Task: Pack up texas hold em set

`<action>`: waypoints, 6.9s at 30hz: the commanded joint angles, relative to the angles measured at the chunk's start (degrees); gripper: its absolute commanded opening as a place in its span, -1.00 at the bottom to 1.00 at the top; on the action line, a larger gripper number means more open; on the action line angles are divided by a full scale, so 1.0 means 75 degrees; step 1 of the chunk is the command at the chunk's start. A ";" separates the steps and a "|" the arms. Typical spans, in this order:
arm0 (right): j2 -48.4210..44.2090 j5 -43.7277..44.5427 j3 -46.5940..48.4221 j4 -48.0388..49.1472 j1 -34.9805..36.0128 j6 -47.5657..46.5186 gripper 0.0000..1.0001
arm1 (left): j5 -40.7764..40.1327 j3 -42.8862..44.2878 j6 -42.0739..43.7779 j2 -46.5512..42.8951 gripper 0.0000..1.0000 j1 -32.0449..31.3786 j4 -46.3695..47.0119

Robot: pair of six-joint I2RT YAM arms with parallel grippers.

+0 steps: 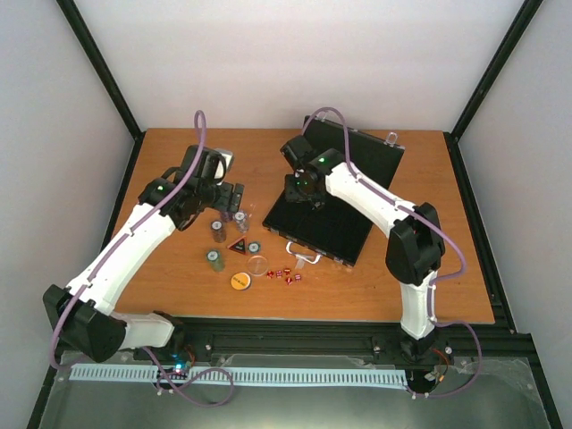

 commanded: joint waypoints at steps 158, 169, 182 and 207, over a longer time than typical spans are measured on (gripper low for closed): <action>-0.2319 -0.2031 -0.2332 0.0346 -0.3307 -0.1474 0.01 | 0.4350 0.5111 0.6662 0.7878 -0.98 -0.0253 0.0142; -0.2308 -0.2343 -0.2775 0.0547 -0.3679 -0.1555 -0.01 | 0.3299 0.5047 0.6845 0.8162 -0.98 -0.0348 0.0434; -0.2164 -0.2571 -0.2883 0.0690 -0.3712 -0.1470 -0.01 | 0.2703 0.5124 0.7062 0.7625 -0.98 -0.0339 0.0368; -0.1952 -0.2714 -0.2923 0.0643 -0.3726 -0.1615 -0.02 | 0.2904 0.5423 0.7270 0.8228 -0.98 -0.0337 0.0423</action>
